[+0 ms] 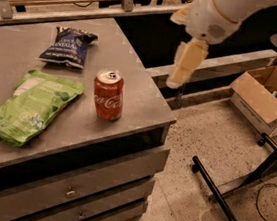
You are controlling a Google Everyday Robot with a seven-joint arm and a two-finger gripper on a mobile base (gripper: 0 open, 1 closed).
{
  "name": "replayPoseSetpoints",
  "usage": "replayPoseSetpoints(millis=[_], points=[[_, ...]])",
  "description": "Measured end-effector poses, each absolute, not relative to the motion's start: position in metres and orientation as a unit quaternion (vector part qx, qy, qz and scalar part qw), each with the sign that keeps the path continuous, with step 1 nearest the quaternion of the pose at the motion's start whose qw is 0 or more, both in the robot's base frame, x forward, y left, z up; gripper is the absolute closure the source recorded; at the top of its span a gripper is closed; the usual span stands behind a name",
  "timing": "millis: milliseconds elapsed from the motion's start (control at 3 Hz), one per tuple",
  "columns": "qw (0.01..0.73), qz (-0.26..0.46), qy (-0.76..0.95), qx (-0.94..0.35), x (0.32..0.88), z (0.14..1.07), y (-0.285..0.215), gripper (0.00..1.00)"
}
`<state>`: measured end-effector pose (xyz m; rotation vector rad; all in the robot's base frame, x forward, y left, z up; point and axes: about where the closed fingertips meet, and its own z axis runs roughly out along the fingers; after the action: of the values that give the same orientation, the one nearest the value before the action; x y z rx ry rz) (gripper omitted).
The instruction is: Pick blue chip bag
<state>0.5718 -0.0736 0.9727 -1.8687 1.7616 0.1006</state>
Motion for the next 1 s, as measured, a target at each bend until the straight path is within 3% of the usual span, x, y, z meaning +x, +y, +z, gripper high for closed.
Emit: replayPoseSetpoints(millis=[1000], points=[[0.363, 0.061, 0.553, -0.748, 0.685, 0.979, 0.074, 0.00]])
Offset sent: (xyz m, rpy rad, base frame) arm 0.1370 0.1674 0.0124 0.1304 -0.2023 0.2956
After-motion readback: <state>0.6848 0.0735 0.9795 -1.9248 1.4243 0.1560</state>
